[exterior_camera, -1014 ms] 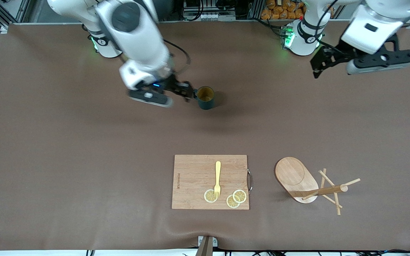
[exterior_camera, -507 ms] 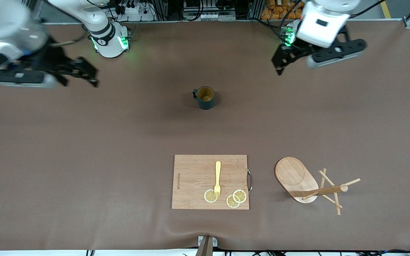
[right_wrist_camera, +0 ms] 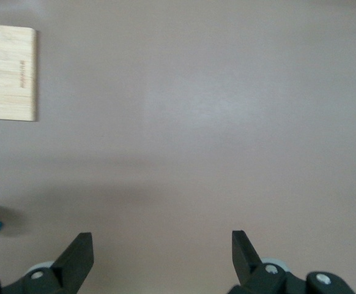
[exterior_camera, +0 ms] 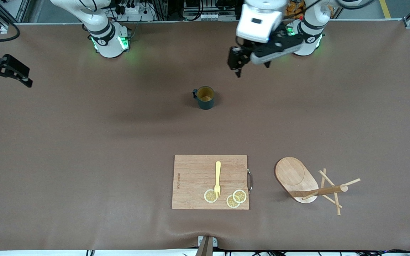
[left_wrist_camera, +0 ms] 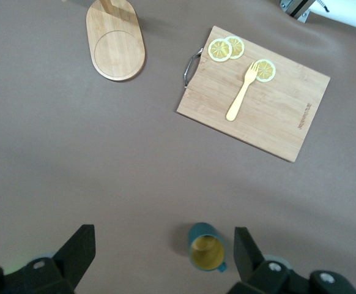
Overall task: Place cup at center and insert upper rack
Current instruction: 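Lower the left gripper over the teal mug handle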
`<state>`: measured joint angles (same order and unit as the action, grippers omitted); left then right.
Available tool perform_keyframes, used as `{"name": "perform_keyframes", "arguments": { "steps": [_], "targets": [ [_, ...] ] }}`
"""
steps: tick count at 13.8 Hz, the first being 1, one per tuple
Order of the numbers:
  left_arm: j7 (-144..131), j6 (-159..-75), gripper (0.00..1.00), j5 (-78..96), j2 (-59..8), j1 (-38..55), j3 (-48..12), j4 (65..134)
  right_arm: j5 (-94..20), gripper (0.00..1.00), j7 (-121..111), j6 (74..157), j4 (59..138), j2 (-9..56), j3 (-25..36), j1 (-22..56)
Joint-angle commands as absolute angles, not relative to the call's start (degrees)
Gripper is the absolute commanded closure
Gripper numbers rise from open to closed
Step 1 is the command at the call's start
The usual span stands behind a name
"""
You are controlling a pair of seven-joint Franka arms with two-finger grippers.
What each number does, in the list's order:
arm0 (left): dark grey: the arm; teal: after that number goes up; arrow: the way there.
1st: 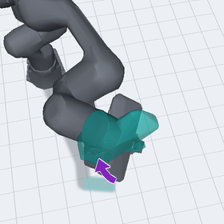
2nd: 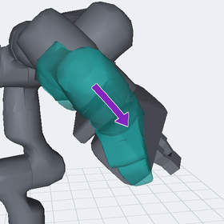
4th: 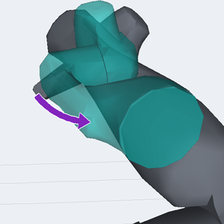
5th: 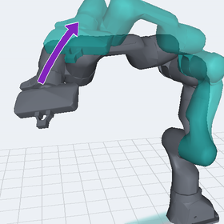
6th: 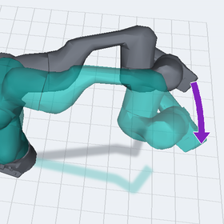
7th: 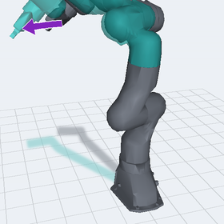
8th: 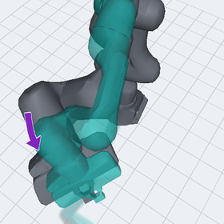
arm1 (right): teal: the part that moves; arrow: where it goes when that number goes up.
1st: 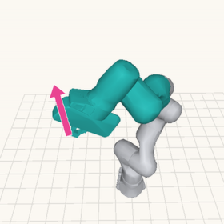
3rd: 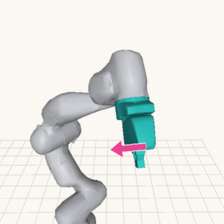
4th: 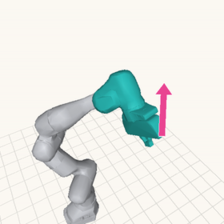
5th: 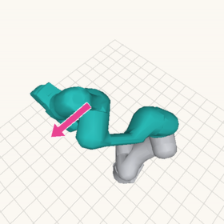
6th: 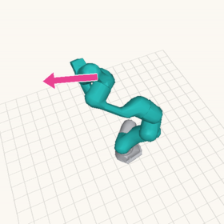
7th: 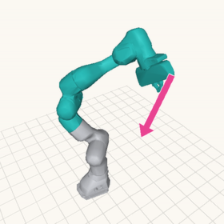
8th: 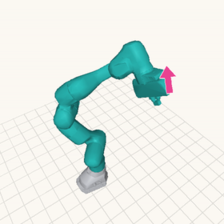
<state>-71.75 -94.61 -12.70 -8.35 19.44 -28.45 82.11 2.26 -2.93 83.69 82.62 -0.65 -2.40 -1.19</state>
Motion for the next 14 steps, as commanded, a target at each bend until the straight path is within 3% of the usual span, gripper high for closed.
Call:
{"name": "perform_keyframes", "arguments": {
  "steps": [1,10,14],
  "targets": [
    [-81.88,-94.57,0.0,-19.75,-13.61,26.6,-27.95,78.84,2.82,0.0,-5.8,84.2,85.16,-2.02,-2.11,-3.07],
    [-103.87,-94.48,0.0,-34.71,-25.48,41.99,-27.08,77.61,2.81,0.0,-5.98,89.82,91.67,-2.11,-1.06,-4.22],
    [-114.59,-94.04,0.0,-36.74,-30.83,54.19,-17.96,76.04,2.55,0.0,-5.63,89.74,91.67,-1.76,-0.97,-3.87]
  ]
}}
